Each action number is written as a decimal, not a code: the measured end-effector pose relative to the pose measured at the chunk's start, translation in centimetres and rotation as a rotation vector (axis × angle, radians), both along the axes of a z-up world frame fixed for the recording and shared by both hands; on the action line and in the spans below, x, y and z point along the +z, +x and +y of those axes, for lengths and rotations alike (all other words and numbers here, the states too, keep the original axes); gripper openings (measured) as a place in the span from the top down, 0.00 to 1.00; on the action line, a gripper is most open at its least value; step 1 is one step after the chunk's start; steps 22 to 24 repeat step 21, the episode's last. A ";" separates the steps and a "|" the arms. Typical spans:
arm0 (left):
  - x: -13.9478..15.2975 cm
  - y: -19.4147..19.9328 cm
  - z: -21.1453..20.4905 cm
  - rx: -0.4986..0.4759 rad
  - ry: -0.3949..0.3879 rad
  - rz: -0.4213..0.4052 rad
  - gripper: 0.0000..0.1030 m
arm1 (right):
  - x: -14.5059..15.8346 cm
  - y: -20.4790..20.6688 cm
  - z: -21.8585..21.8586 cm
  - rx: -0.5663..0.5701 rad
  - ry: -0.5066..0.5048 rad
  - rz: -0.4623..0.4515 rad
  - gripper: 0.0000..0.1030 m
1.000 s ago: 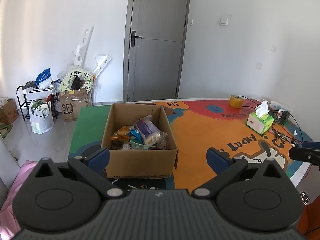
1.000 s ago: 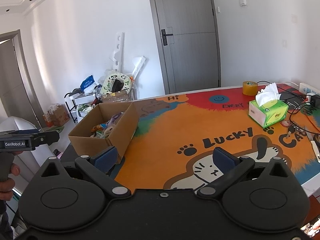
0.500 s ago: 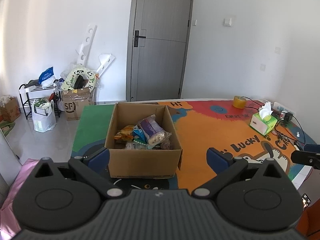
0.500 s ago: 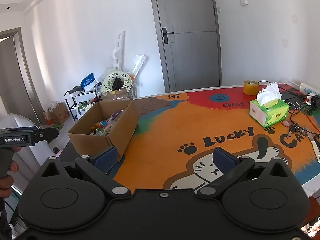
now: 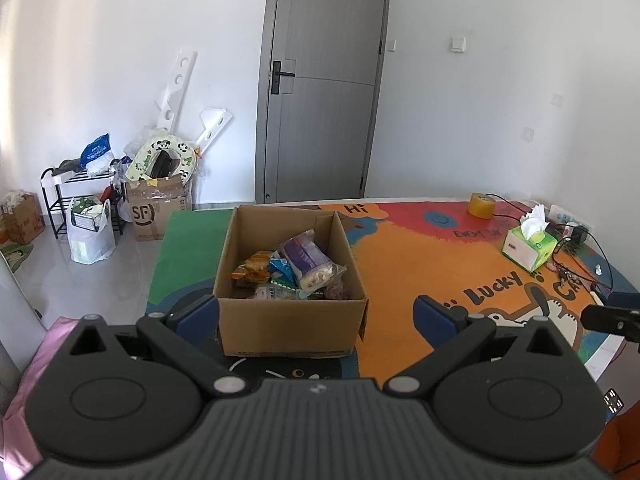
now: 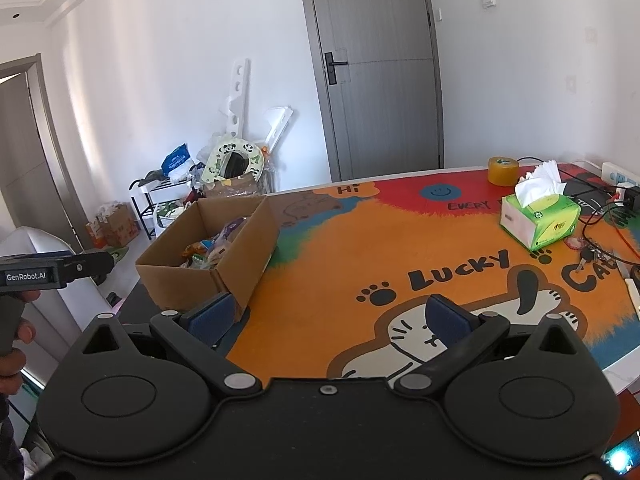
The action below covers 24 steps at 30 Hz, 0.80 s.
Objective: Organize snacks
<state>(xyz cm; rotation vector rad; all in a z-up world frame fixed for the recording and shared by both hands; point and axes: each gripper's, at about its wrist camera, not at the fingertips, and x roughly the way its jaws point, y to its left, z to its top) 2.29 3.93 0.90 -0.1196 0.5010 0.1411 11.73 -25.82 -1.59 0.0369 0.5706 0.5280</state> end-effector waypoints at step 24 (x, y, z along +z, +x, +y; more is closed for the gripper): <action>0.1 0.0 0.0 -0.012 0.006 0.000 0.01 | -0.3 0.4 0.2 0.005 0.011 0.016 0.00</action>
